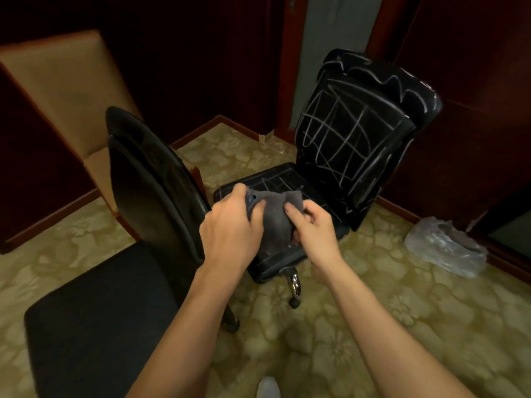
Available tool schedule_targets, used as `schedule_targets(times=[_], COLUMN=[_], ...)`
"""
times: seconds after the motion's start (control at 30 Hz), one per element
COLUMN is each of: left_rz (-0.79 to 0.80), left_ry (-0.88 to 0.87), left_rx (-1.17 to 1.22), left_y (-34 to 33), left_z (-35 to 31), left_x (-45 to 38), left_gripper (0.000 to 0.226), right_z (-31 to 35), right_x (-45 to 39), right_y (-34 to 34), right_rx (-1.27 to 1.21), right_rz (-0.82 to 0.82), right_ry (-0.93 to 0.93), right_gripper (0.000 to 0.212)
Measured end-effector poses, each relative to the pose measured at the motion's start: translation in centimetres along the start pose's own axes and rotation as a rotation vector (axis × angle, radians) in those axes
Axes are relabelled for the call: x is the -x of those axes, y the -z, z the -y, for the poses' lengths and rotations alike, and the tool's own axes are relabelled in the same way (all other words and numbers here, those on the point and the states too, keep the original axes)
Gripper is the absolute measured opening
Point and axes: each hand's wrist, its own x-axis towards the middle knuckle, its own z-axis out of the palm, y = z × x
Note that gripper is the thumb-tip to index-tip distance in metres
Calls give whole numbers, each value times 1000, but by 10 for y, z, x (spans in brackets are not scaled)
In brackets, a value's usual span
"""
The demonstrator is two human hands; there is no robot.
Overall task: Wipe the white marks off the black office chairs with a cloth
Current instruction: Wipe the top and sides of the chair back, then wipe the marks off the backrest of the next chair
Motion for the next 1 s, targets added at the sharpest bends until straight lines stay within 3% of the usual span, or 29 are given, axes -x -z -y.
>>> schedule_targets(times=[0.1, 0.17, 0.3, 0.43, 0.6, 0.73, 1.0], left_rz=[-24, -17, 151, 228, 216, 189, 177], left_ry=[-111, -91, 165, 318, 604, 814, 876], left_rx=[103, 121, 378, 317, 691, 850, 765], left_y=[-21, -42, -87, -130, -185, -228, -348], left_z=[1, 7, 31, 51, 55, 70, 163], left_x=[17, 27, 51, 69, 80, 91, 82], left_gripper=[12, 12, 15, 17, 8, 16, 17], right_z=[-12, -23, -47, -84, -132, -173, -278], right_x=[13, 21, 34, 26, -1, -8, -61], right_y=[21, 33, 51, 72, 87, 94, 75], right_rx=[-9, 2, -4, 16, -20, -24, -104], right_rz=[-76, -97, -47, 51, 147, 135, 107], right_ry=[-16, -48, -189, -280, -414, -503, -676], right_gripper=[16, 14, 14, 16, 12, 11, 9])
